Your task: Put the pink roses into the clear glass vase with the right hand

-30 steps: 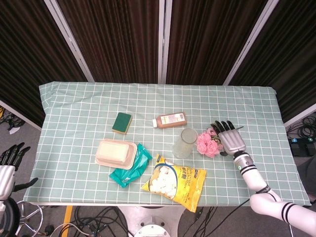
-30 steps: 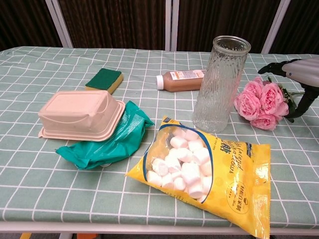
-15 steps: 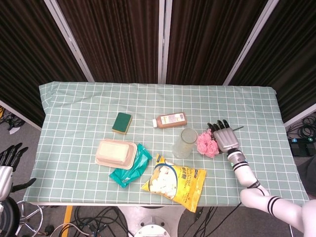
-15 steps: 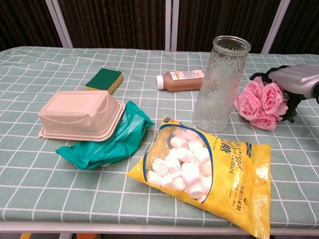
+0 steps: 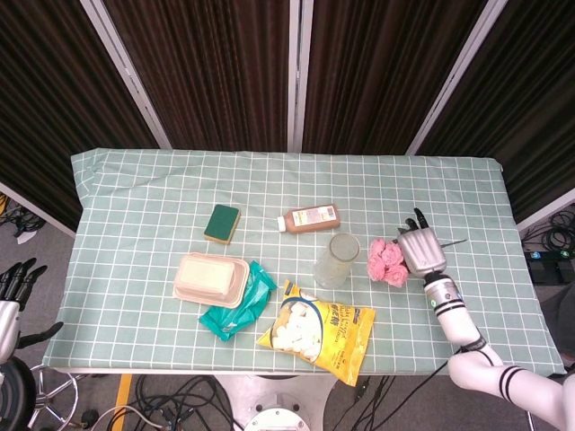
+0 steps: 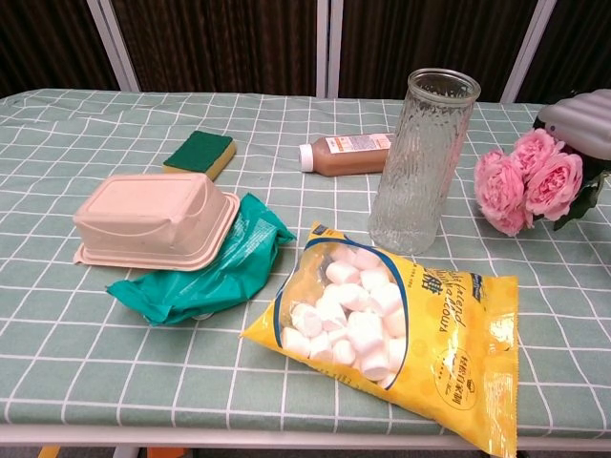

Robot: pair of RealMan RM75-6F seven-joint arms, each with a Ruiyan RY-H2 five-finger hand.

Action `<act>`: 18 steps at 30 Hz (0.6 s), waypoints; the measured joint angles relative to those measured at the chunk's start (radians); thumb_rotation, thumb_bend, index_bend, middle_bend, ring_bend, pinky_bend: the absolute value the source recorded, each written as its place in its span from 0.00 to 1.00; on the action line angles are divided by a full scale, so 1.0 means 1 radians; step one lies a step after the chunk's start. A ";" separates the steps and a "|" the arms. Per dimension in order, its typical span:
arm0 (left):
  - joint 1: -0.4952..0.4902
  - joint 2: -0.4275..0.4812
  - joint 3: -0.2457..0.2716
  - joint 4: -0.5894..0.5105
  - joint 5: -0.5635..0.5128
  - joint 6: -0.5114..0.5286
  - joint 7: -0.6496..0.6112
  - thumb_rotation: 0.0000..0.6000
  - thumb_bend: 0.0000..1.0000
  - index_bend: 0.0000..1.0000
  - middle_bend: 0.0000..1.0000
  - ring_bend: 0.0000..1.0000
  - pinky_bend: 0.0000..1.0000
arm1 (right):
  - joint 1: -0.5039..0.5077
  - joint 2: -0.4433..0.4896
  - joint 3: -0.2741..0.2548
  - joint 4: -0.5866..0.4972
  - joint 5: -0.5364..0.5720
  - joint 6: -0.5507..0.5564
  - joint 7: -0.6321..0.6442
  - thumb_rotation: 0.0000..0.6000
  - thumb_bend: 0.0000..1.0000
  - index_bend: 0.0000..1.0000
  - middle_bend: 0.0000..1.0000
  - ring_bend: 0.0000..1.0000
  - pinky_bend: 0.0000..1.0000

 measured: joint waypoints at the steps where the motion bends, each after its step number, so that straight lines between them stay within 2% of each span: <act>1: 0.000 0.000 0.002 -0.001 0.002 0.000 0.000 1.00 0.06 0.11 0.02 0.00 0.11 | -0.007 0.021 0.003 -0.027 -0.004 0.017 0.006 1.00 0.12 0.81 0.60 0.22 0.00; 6: -0.004 0.000 0.005 -0.009 0.008 -0.007 0.009 1.00 0.06 0.11 0.02 0.00 0.11 | -0.038 0.133 0.036 -0.175 -0.015 0.097 0.035 1.00 0.12 0.79 0.59 0.22 0.02; 9: -0.008 0.001 0.005 -0.019 0.014 -0.007 0.018 1.00 0.06 0.11 0.02 0.00 0.11 | -0.060 0.224 0.075 -0.297 -0.012 0.147 0.071 1.00 0.12 0.79 0.59 0.22 0.03; 12: -0.012 0.002 0.006 -0.029 0.019 -0.009 0.029 1.00 0.06 0.11 0.02 0.00 0.11 | -0.083 0.316 0.128 -0.436 0.001 0.184 0.150 1.00 0.12 0.78 0.59 0.23 0.05; 18: -0.016 0.005 0.007 -0.047 0.022 -0.012 0.048 1.00 0.06 0.11 0.02 0.00 0.11 | -0.116 0.459 0.231 -0.665 0.038 0.197 0.423 1.00 0.12 0.77 0.58 0.23 0.06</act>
